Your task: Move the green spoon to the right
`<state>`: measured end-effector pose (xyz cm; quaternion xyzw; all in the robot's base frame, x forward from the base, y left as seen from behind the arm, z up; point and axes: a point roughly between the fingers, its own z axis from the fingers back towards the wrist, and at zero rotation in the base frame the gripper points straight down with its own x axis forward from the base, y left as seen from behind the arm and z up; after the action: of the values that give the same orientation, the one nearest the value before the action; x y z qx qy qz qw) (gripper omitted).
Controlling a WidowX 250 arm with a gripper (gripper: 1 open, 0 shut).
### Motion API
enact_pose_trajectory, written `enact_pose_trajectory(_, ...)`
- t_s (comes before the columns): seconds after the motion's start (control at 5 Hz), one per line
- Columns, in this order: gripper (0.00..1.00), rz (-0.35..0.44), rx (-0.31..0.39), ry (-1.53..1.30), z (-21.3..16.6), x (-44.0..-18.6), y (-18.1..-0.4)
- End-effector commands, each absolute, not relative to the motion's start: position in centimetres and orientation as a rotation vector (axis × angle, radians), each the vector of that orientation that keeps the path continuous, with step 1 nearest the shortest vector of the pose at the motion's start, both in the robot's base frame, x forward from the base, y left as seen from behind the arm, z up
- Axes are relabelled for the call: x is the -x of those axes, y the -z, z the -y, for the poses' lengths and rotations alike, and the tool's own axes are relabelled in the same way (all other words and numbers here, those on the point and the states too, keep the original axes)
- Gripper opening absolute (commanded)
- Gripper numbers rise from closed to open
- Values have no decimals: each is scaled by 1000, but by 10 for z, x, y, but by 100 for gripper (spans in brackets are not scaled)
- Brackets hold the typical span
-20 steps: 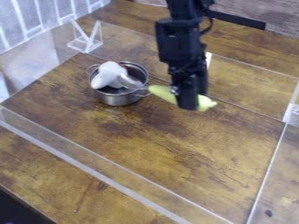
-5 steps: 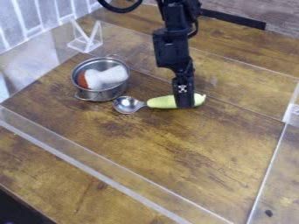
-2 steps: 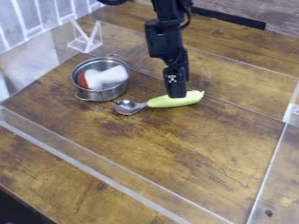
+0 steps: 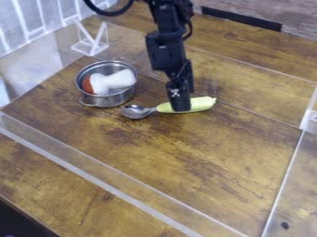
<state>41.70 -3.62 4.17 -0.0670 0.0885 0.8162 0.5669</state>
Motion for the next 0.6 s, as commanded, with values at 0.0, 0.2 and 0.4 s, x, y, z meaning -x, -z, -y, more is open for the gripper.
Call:
enact_pose_trajectory(0.0,100,-189,201,-1859,46,-424,-53)
enact_pose_trajectory(0.2,0,-202,196,-1805,57,-428,-51)
enact_pose_trajectory(0.4,0,-210,202,-1843,56,-432,-56)
